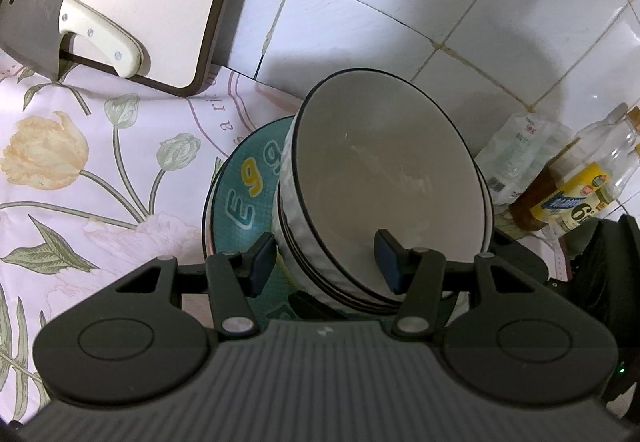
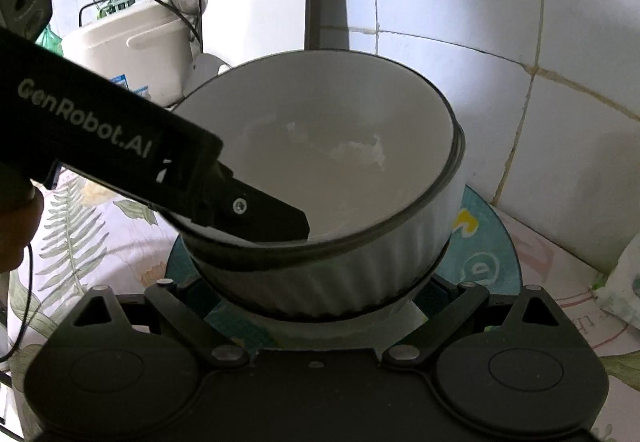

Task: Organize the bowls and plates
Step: 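Carry the bowl stack with both grippers over the blue egg plate stack, then lower the bowl stack onto the egg plate and open both grippers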

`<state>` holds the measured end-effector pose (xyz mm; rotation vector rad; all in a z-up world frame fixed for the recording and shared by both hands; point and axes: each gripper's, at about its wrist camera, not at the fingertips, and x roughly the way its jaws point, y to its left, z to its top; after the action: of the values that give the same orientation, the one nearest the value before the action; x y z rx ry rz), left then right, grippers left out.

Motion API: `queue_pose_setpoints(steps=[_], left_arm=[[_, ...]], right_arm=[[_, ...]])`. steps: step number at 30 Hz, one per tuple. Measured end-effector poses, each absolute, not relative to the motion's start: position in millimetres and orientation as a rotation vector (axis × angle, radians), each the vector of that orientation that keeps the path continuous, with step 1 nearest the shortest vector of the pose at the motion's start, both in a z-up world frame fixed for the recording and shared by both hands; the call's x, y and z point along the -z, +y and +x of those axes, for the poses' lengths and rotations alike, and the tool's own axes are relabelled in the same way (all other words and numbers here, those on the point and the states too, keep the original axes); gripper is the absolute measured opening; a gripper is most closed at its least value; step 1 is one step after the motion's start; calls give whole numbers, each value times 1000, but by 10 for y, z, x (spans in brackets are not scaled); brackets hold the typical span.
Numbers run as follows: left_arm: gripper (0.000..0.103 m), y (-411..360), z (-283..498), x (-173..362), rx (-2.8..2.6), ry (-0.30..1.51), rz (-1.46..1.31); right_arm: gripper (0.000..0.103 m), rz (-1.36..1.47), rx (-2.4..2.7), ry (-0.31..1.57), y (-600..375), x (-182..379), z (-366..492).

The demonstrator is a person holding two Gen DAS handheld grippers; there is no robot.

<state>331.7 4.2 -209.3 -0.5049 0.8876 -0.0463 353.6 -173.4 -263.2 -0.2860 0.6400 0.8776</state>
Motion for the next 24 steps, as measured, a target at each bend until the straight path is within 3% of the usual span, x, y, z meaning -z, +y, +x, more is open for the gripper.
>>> queue_pose_setpoints(steps=[10,24], left_arm=[[54,107,3328,2001,15,917,-547],[64,135,2777,1176,69,907,-365]], right_arm=[[99,-311,-824,676,-1651,2713,3484],[99,-202,-539,685,-2020,2078,2776]])
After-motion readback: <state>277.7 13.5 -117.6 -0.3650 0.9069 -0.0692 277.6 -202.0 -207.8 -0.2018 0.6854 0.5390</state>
